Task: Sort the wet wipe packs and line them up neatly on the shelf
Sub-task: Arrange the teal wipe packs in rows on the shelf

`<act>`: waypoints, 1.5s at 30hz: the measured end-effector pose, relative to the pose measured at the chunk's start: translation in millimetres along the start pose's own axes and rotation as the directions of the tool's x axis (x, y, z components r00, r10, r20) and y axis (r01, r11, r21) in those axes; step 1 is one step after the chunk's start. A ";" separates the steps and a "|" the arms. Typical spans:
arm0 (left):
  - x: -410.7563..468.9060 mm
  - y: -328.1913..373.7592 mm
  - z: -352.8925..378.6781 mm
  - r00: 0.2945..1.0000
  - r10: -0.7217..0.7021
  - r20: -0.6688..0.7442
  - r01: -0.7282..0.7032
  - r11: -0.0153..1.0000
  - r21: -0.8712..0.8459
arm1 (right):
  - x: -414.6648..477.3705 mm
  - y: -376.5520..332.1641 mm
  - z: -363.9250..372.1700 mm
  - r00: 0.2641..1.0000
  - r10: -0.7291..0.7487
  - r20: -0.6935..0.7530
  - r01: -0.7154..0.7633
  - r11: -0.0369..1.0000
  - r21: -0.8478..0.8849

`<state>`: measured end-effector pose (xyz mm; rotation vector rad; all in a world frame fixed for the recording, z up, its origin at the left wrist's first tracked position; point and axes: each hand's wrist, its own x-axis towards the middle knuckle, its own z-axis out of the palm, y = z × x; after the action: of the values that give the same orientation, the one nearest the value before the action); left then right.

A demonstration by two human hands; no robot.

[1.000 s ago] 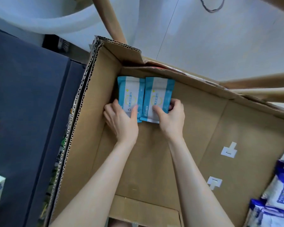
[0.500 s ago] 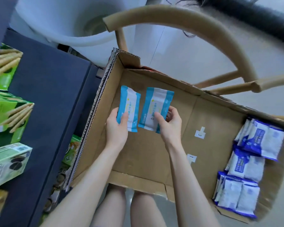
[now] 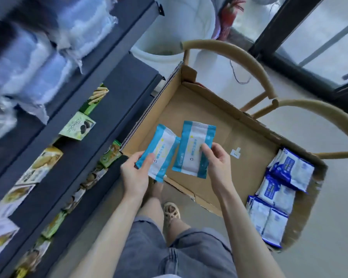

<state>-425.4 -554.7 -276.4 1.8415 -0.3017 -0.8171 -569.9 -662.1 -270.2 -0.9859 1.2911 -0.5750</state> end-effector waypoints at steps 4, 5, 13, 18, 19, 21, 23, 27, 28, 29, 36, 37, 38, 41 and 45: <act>-68.9 -15.1 -41.6 0.987 -0.002 -0.161 -0.013 0.996 -0.088 | -54.9 3.2 5.1 0.986 -0.074 0.147 0.085 0.994 -0.066; -80.9 -15.9 -50.3 0.980 0.000 -0.198 -0.018 0.996 -0.086 | -65.5 2.9 8.2 0.980 -0.087 0.178 0.102 0.992 -0.075; -165.1 19.9 -162.6 0.852 0.094 -0.515 -0.136 0.990 -0.044 | -151.1 -33.3 74.2 0.845 -0.130 0.518 0.209 0.973 -0.097; -204.5 34.7 -244.9 0.747 0.163 -0.644 -0.223 0.975 -0.011 | -207.9 -60.7 136.7 0.674 -0.155 0.722 0.247 0.969 -0.023; -211.8 38.0 -260.4 0.728 0.203 -0.655 -0.243 0.970 0.031 | -219.5 -63.7 149.9 0.639 -0.159 0.753 0.257 0.966 -0.014; -225.5 41.8 -294.3 0.685 0.258 -0.681 -0.259 0.960 0.102 | -243.9 -66.1 176.9 0.582 -0.167 0.796 0.287 0.958 -0.008; -237.2 41.9 -331.0 0.647 0.282 -0.708 -0.258 0.955 0.144 | -268.5 -65.0 203.2 0.537 -0.170 0.826 0.302 0.953 0.000; -258.3 41.6 -401.3 0.620 0.357 -0.699 -0.251 0.934 0.255 | -314.3 -59.4 250.8 0.494 -0.172 0.852 0.317 0.948 0.008; -263.7 41.6 -421.1 0.627 0.354 -0.694 -0.241 0.935 0.259 | -327.2 -56.9 264.1 0.497 -0.172 0.850 0.308 0.951 0.013; -266.3 41.4 -437.4 0.639 0.349 -0.686 -0.227 0.937 0.265 | -337.1 -54.7 275.0 0.503 -0.174 0.847 0.298 0.954 0.019; -258.9 63.0 -546.0 0.669 0.457 -0.586 -0.209 0.872 0.443 | -387.2 -49.4 353.0 0.559 -0.314 0.768 0.425 0.903 0.060; -254.7 69.1 -556.8 0.678 0.465 -0.569 -0.213 0.866 0.453 | -390.8 -51.1 362.1 0.564 -0.339 0.753 0.447 0.892 0.066; -249.8 75.5 -568.9 0.681 0.477 -0.556 -0.216 0.856 0.469 | -394.4 -52.5 373.1 0.565 -0.360 0.742 0.465 0.882 0.074; -233.0 92.3 -595.0 0.680 0.498 -0.538 -0.193 0.830 0.524 | -400.5 -56.4 399.5 0.558 -0.399 0.727 0.522 0.850 0.066; -207.5 107.5 -618.0 0.682 0.486 -0.546 -0.149 0.823 0.548 | -403.3 -62.6 432.8 0.517 -0.424 0.743 0.557 0.826 0.084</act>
<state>-153.7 -39.2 35.1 2.3025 -0.3661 0.2423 -234.8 -240.9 -17.0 -1.5525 0.2902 -0.4086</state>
